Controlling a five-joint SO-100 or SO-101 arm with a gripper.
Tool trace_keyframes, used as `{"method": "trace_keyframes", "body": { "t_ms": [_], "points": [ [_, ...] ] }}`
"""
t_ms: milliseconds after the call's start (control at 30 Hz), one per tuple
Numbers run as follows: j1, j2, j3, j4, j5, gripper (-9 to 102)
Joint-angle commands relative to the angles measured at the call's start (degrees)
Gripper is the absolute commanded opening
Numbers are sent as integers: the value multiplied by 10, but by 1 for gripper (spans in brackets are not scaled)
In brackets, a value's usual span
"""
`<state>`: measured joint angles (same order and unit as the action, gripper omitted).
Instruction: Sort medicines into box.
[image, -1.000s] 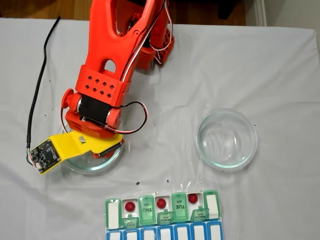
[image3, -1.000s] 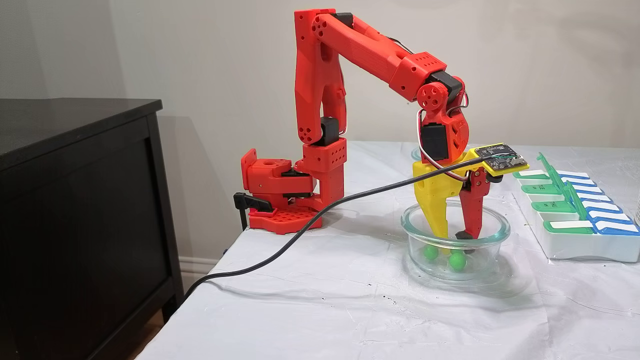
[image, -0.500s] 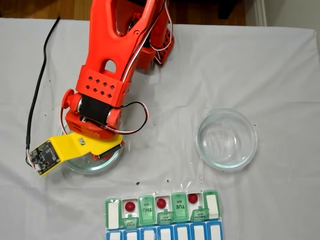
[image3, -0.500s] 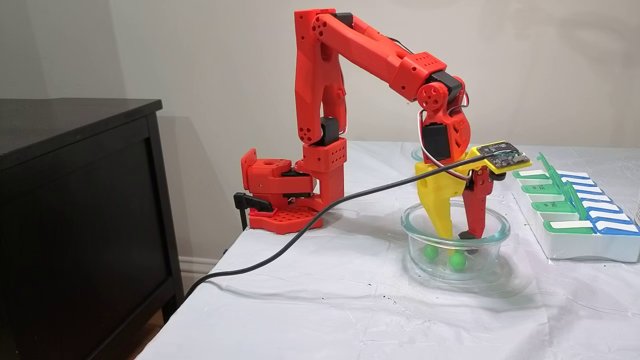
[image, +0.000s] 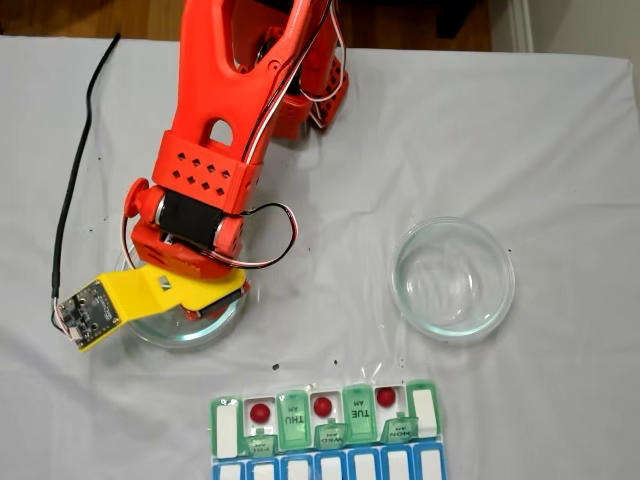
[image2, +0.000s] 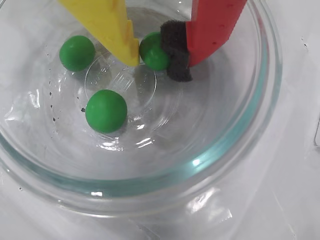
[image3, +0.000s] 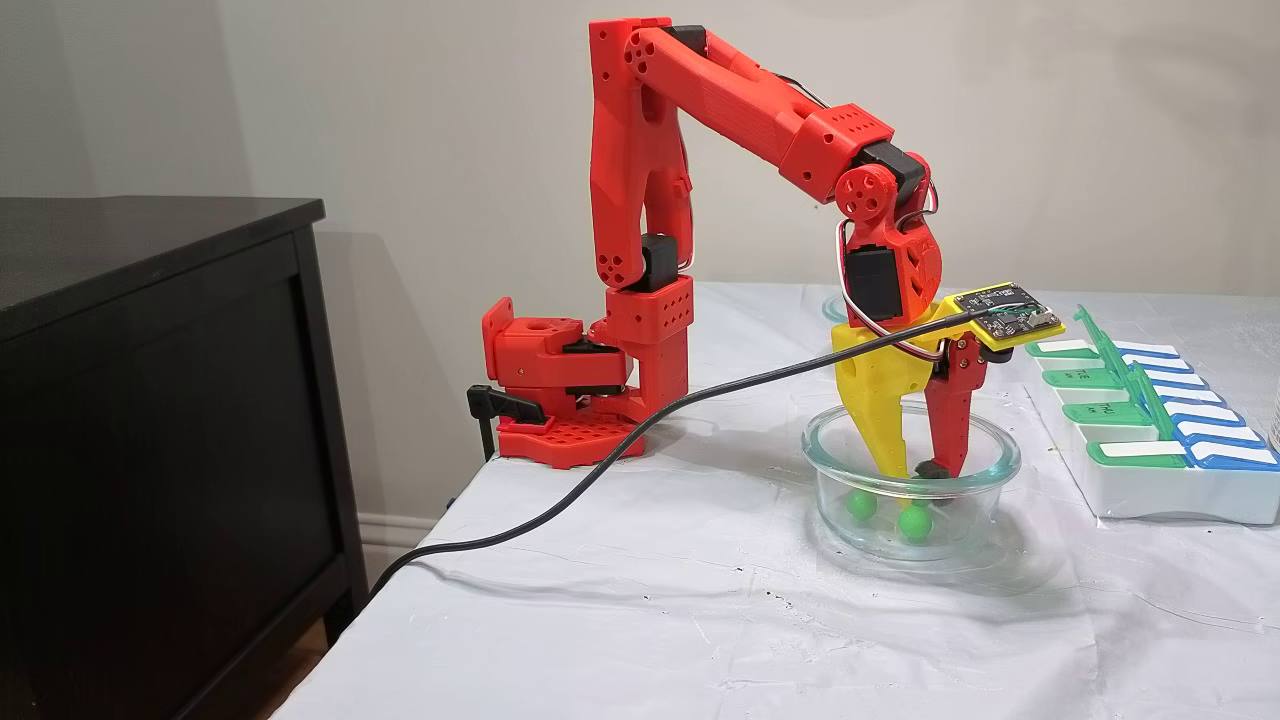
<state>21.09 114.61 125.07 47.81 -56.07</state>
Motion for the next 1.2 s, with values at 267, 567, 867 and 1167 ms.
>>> {"method": "trace_keyframes", "body": {
  "t_ms": [267,567,867,1167],
  "points": [
    [-102,300,-51,28,186,0],
    [-281,185,-113,-103,344,0],
    [-365,82,-102,-191,363,0],
    [-378,29,-103,-208,365,0]
  ]
}}
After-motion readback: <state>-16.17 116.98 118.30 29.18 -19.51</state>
